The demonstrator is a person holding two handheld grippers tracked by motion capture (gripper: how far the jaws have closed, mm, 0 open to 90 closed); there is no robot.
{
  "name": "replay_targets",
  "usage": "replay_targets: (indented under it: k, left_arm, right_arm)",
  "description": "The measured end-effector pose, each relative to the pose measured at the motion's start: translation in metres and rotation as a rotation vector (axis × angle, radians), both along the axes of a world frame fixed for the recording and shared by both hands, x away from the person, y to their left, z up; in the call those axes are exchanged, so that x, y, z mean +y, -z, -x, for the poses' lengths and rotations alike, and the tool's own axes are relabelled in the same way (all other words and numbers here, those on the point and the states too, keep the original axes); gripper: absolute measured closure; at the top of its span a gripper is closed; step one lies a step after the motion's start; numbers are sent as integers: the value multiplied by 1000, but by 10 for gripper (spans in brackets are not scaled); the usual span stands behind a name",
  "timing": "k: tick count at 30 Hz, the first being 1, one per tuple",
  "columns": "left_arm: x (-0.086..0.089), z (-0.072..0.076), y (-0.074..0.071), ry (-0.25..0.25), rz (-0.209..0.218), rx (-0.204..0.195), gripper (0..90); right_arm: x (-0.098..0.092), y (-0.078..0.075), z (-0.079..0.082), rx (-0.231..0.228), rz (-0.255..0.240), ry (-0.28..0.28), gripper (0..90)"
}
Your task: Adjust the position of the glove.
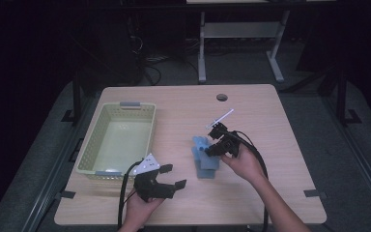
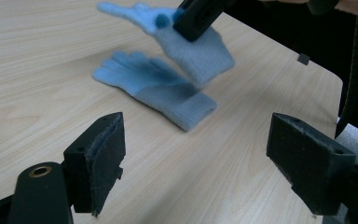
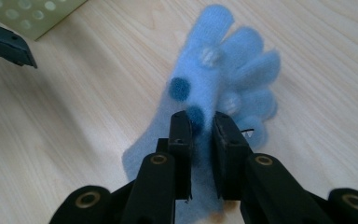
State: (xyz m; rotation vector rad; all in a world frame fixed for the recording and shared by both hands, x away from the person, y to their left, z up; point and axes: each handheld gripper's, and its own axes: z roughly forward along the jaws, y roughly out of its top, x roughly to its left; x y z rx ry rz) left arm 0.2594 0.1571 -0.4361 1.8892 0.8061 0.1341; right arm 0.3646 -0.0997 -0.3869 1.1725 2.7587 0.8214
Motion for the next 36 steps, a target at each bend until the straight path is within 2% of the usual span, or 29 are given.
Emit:
replay_targets:
  k: [8, 15, 21, 30, 32, 36]
  left_arm:
    - [0, -1, 1, 1, 1, 4, 192]
    - [-1, 0, 1, -2, 8, 4, 192]
    - [-1, 0, 1, 5, 3, 0, 192]
    - [-2, 1, 1, 5, 12, 0, 192]
    - [-2, 0, 2, 5, 14, 7, 192]
    - [-3, 1, 3, 8, 11, 11, 192]
  right_arm:
    - [2, 7, 0, 9, 5, 2, 793]
    - [7, 15, 2, 36, 6, -6, 789]
    - [8, 18, 1, 37, 4, 0, 786]
    - [11, 30, 1, 38, 27, 7, 767]
    - [12, 31, 1, 31, 45, 4, 754]
    - [13, 31, 1, 28, 45, 4, 745]
